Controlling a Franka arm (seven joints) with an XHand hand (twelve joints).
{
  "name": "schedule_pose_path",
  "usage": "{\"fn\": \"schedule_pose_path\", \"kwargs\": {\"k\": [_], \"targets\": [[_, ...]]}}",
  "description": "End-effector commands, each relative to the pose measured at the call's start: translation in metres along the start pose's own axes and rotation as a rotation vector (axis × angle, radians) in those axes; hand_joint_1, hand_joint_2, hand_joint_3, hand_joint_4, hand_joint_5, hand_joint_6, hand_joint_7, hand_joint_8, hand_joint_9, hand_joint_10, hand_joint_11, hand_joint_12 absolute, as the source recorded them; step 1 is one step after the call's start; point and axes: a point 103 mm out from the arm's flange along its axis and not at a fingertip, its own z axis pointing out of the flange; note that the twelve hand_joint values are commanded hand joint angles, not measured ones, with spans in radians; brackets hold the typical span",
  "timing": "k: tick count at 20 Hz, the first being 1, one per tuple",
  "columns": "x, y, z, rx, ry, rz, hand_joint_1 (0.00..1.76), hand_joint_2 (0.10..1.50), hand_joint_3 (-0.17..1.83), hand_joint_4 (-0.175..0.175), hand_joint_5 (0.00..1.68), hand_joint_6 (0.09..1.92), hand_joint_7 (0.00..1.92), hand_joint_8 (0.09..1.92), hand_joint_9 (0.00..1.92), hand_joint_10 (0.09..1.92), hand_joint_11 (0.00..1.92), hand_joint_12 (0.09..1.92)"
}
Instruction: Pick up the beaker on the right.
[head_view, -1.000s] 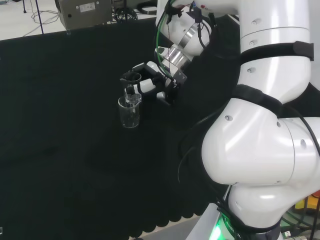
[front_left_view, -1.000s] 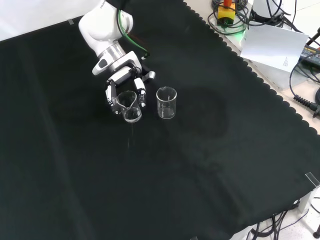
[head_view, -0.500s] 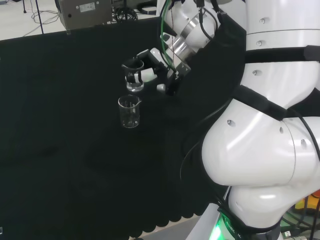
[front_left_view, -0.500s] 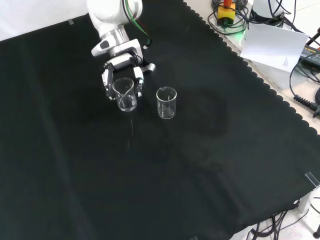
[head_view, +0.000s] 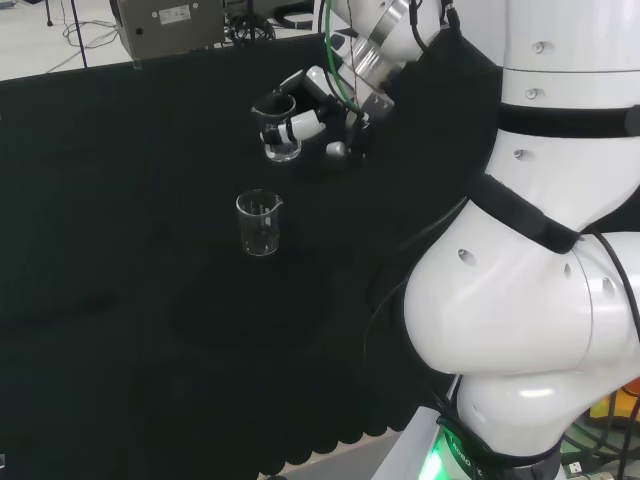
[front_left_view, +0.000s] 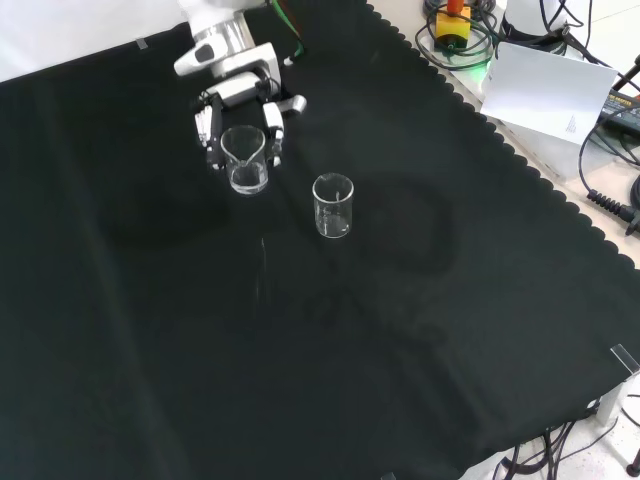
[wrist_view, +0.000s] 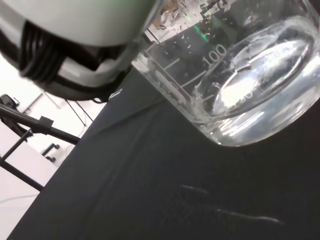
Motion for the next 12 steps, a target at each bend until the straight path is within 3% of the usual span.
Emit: {"fn": "schedule_pose_path", "kwargs": {"k": [1, 12], "targets": [[0.024, -0.029, -0.032, 0.046, -0.081, 0.013, 1.32, 0.67, 0.52, -0.175, 1.48, 0.2, 1.59, 0.09, 1.63, 0.09, 1.32, 0.75], [0.035, -0.074, -0.065, 0.146, -0.198, 0.03, 1.32, 0.67, 0.52, -0.175, 1.48, 0.19, 1.59, 0.09, 1.63, 0.09, 1.31, 0.75]]}}
